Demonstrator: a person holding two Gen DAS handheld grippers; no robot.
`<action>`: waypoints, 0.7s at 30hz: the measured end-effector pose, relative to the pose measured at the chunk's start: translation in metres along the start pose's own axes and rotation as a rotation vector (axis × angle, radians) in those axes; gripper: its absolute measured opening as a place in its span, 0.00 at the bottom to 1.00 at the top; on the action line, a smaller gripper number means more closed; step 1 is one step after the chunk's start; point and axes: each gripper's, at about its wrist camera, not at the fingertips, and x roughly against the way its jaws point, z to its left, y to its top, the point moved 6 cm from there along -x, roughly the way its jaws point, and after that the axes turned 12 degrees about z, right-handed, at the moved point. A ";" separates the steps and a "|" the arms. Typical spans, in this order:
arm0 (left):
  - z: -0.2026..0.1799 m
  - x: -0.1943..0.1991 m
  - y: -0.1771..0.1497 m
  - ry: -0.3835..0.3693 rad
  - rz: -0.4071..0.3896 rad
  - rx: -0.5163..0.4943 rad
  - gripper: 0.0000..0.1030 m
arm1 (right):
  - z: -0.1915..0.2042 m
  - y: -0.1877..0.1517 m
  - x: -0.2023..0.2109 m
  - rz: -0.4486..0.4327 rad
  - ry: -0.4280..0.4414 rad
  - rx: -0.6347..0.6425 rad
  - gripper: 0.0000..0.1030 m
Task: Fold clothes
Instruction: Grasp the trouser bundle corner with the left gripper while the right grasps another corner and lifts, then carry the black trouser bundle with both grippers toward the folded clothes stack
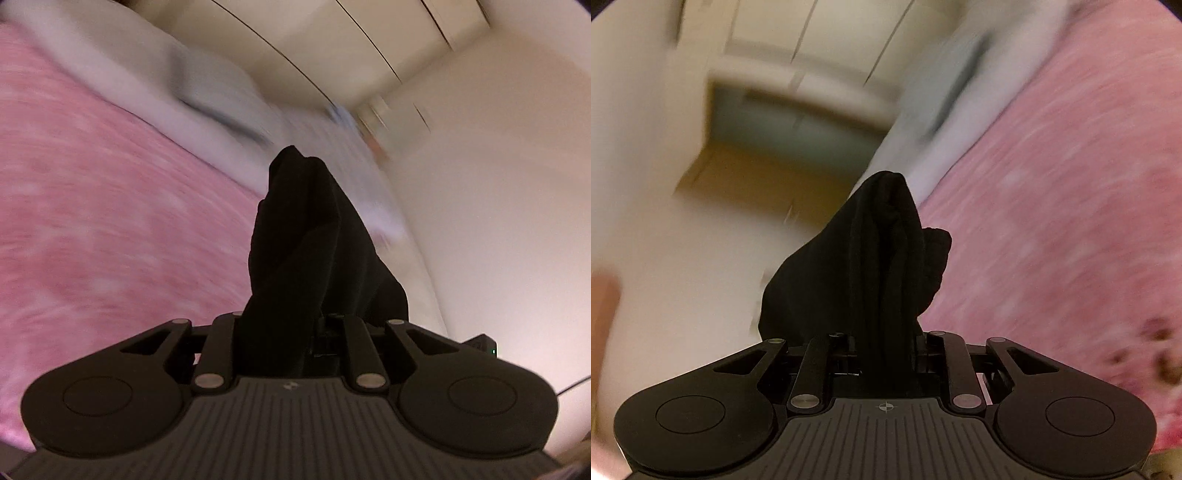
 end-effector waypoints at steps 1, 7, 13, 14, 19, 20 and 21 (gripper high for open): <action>0.009 0.020 -0.007 0.019 -0.048 0.036 0.13 | 0.011 0.002 -0.018 0.050 0.018 0.028 0.19; 0.051 0.129 -0.039 0.127 -0.297 0.205 0.13 | 0.088 -0.018 -0.126 0.305 0.086 0.185 0.19; 0.095 0.195 -0.030 0.166 -0.443 0.259 0.13 | 0.145 -0.046 -0.209 0.440 0.140 0.275 0.19; 0.105 0.202 -0.028 0.167 -0.457 0.266 0.13 | 0.152 -0.051 -0.223 0.450 0.140 0.288 0.19; 0.180 0.247 -0.006 0.148 -0.454 0.272 0.13 | 0.176 -0.071 -0.304 0.459 0.123 0.306 0.19; 0.198 0.257 0.007 0.140 -0.443 0.265 0.13 | 0.179 -0.071 -0.322 0.450 0.118 0.300 0.19; 0.216 0.266 0.020 0.131 -0.428 0.253 0.13 | 0.182 -0.072 -0.341 0.440 0.113 0.293 0.19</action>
